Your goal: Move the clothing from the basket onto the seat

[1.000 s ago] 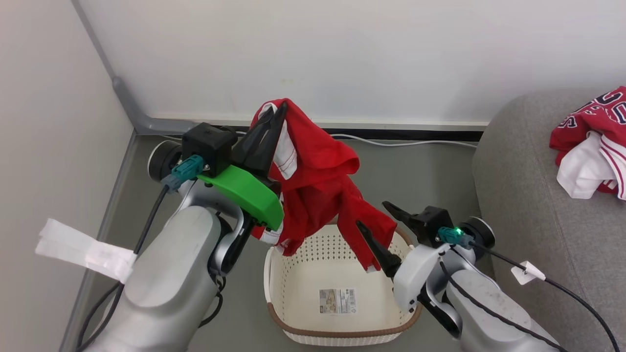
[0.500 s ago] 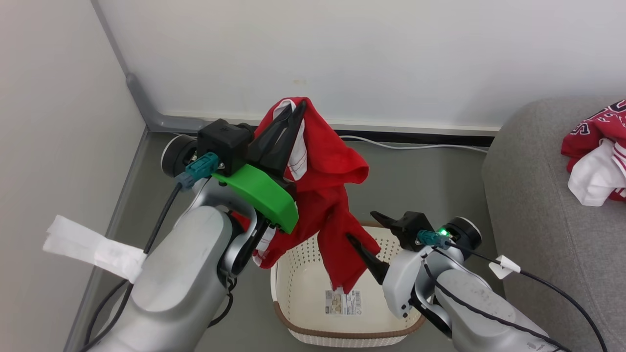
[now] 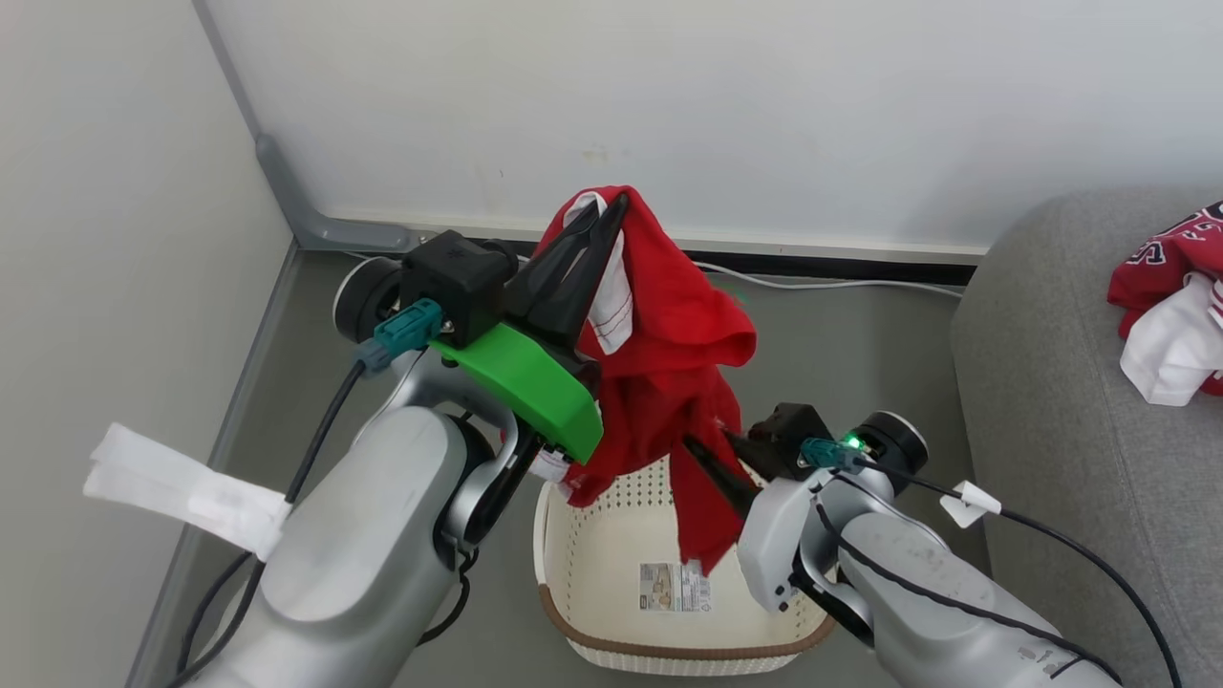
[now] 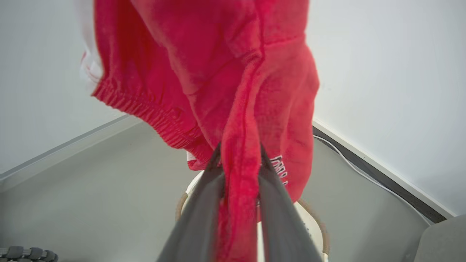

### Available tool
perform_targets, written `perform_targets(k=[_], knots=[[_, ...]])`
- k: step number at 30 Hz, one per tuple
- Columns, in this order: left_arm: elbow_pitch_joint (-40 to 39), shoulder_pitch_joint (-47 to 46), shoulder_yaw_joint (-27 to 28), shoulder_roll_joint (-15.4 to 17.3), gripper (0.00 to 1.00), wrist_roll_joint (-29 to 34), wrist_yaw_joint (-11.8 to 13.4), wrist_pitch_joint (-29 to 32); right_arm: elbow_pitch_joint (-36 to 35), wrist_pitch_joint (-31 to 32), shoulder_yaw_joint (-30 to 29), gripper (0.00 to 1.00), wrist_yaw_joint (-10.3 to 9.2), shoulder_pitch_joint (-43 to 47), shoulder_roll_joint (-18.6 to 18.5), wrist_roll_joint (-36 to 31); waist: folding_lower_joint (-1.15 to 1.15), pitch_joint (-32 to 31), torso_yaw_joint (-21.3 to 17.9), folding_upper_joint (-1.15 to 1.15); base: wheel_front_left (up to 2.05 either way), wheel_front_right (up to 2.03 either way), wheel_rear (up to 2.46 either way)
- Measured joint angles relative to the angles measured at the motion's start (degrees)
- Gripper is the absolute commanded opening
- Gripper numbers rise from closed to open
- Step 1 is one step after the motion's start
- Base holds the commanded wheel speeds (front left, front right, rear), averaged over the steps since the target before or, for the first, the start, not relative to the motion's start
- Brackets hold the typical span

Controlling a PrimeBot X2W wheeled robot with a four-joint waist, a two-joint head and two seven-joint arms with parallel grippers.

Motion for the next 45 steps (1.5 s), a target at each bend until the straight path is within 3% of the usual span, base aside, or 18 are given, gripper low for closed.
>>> perform_targets(k=[10, 11, 12, 14, 15, 16, 25, 37, 45], knots=[[0.29, 5.52, 3.44, 1.53, 0.01, -2.66, 3.36, 0.19, -0.80, -0.98, -1.47, 0.00, 0.05, -0.51, 0.03, 4.71, 0.00, 0.42, -2.29, 0.00, 0.00, 0.00, 0.00], [0.44, 6.10, 3.77, 1.71, 0.26, -2.86, 3.55, 0.18, -0.94, -1.04, -2.09, 0.00, 0.05, -0.66, 0.07, 5.13, 0.00, 0.47, -2.64, 0.00, 0.00, 0.00, 0.00], [0.54, 6.67, 4.12, 1.81, 0.40, -3.03, 3.60, 0.15, -1.09, -1.33, -2.57, 0.00, 0.05, -0.82, 0.03, 5.54, 0.00, 0.52, -3.00, 0.00, 0.00, 0.00, 0.00], [0.79, 7.83, 4.59, 1.87, 0.59, -3.60, 4.11, -0.19, -1.68, -1.48, -4.00, 0.00, 0.05, -1.14, 0.02, 6.67, 0.00, 0.62, -3.77, 0.00, 0.00, 0.00, 0.00], [0.97, 8.32, 4.77, 1.97, 0.89, -3.63, 4.11, -0.33, -2.08, -1.48, -4.69, 0.00, 0.05, -1.21, 0.02, 7.14, 0.00, 0.67, -4.16, 0.00, 0.00, 0.00, 0.00], [1.09, 8.79, 4.97, 2.12, 1.00, -3.69, 4.12, -0.34, -2.49, -1.54, -5.39, 0.00, 0.05, -1.24, 0.02, 7.53, 0.00, 0.73, -4.59, 0.00, 0.00, 0.00, 0.00], [1.92, 11.57, 5.91, 3.01, 1.00, -3.89, 4.55, -2.50, -6.27, -2.00, -11.07, 0.00, -0.19, -3.61, -3.56, 8.35, 0.00, 1.26, -8.52, 0.00, 0.00, 0.00, 0.00], [3.18, 14.89, 6.43, 3.20, 1.00, -5.50, 4.54, -4.94, -13.78, -2.05, -18.35, 0.00, -3.46, -4.77, -9.83, 9.18, 0.00, 1.92, -13.20, 0.00, 0.00, 0.00, 0.00], [3.30, 15.42, 5.83, 3.48, 1.00, -5.46, 4.02, -5.75, -16.80, -2.07, -20.08, 0.00, -4.17, -4.53, -12.94, 8.94, 0.00, 2.35, -15.80, 0.00, 0.00, 0.00, 0.00]])
